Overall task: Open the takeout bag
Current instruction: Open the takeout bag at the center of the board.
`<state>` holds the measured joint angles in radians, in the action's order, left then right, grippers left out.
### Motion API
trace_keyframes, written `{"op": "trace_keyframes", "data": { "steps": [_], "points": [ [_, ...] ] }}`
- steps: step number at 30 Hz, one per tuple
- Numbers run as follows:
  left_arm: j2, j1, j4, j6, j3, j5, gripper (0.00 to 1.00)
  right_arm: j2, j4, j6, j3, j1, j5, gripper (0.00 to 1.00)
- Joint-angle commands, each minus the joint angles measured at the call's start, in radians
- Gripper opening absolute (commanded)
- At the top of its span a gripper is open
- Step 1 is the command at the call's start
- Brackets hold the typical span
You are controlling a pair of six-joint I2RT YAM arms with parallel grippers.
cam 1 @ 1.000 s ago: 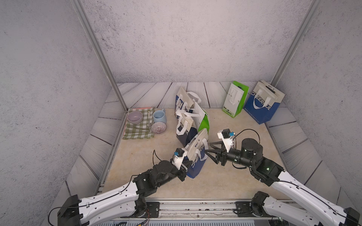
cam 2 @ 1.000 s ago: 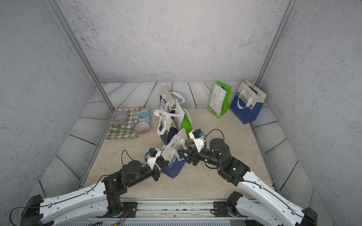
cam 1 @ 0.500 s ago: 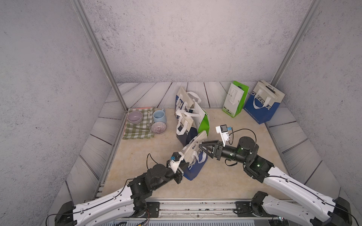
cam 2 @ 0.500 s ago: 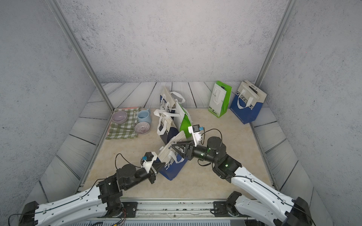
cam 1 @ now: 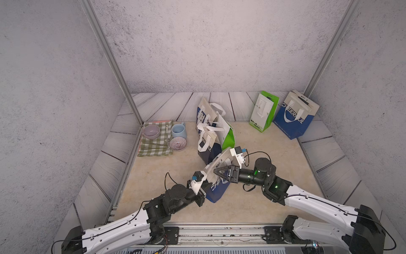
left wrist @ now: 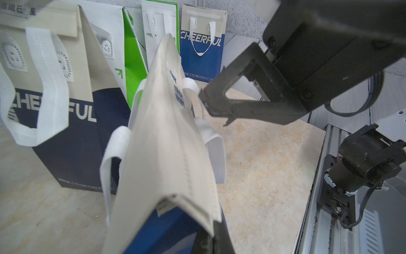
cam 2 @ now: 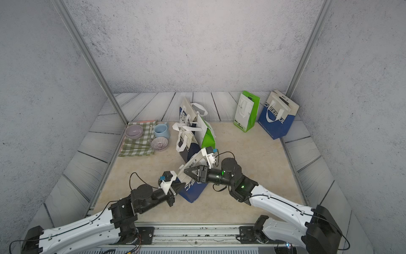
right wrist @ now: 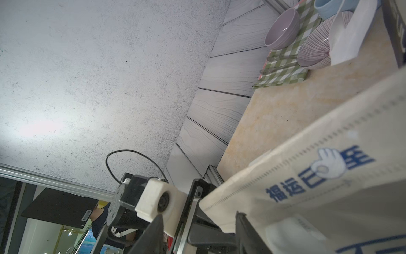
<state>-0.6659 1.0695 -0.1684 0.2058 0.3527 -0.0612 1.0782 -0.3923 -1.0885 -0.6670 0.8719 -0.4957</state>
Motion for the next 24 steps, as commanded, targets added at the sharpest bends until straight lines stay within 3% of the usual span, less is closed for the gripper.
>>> {"op": "trace_keyframes", "data": {
  "steps": [1,18,24],
  "points": [
    [0.019,-0.006,-0.029,-0.008,-0.003,-0.011,0.00,0.015,-0.002,-0.039,0.014,0.015,0.005,0.52],
    [0.032,-0.008,-0.019,-0.015,-0.010,-0.013,0.00,0.130,-0.137,-0.125,-0.001,0.075,0.003,0.53],
    [0.034,-0.008,-0.020,-0.011,-0.012,-0.013,0.00,0.152,-0.241,-0.207,-0.001,0.087,0.005,0.48]
  ]
}}
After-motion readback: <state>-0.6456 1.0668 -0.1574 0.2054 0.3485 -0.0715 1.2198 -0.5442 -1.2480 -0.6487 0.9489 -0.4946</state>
